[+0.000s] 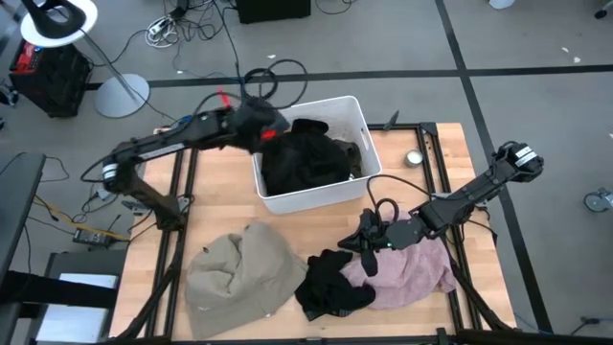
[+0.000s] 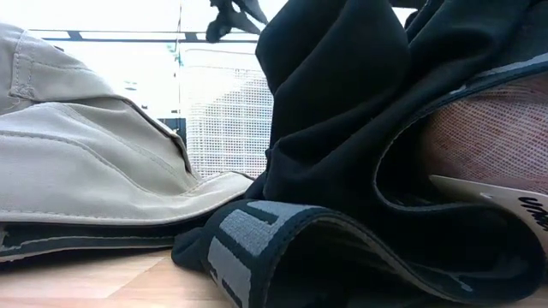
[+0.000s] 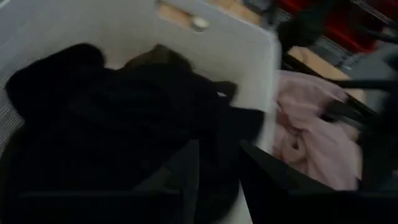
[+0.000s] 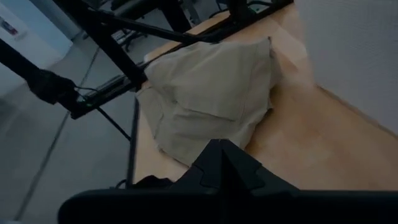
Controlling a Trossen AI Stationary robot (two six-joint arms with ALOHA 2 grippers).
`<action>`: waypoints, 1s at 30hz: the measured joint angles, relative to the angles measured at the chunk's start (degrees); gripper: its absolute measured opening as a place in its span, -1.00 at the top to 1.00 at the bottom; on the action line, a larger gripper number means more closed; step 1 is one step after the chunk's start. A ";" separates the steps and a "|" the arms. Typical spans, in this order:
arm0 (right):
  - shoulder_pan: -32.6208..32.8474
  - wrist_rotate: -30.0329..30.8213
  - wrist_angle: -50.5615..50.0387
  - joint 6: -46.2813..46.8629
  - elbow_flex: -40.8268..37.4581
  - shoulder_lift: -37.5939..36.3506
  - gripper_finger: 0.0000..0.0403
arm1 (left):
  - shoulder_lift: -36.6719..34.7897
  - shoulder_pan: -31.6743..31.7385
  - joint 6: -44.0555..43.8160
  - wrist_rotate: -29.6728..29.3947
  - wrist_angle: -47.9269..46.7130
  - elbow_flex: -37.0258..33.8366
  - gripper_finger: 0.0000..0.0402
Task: Sort clothes
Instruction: Put the black boxer into the white laundry bin
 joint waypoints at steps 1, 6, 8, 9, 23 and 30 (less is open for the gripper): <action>-0.32 -0.32 0.04 -1.23 0.00 0.00 0.99 | -1.14 -1.40 0.60 -1.41 -0.75 -0.09 0.44; -1.94 -4.52 -2.22 -1.91 1.11 0.00 0.99 | -7.39 -9.43 0.70 -10.18 -4.89 -3.08 0.44; -2.44 -5.56 -5.68 -1.95 2.85 0.00 0.99 | -9.88 -13.04 -0.66 -12.37 -5.62 -5.24 0.44; -2.65 -5.69 -8.03 -2.06 3.84 0.00 0.99 | -11.26 -14.76 -1.48 -13.33 -5.50 -6.44 0.44; -6.10 -6.04 -29.70 -3.16 18.05 0.02 1.00 | -27.58 -30.56 -15.13 -15.76 -3.12 -26.36 0.44; -9.23 -9.08 -32.78 -2.35 23.93 7.22 1.00 | -33.53 -35.42 -15.67 -18.55 -3.07 -35.10 0.44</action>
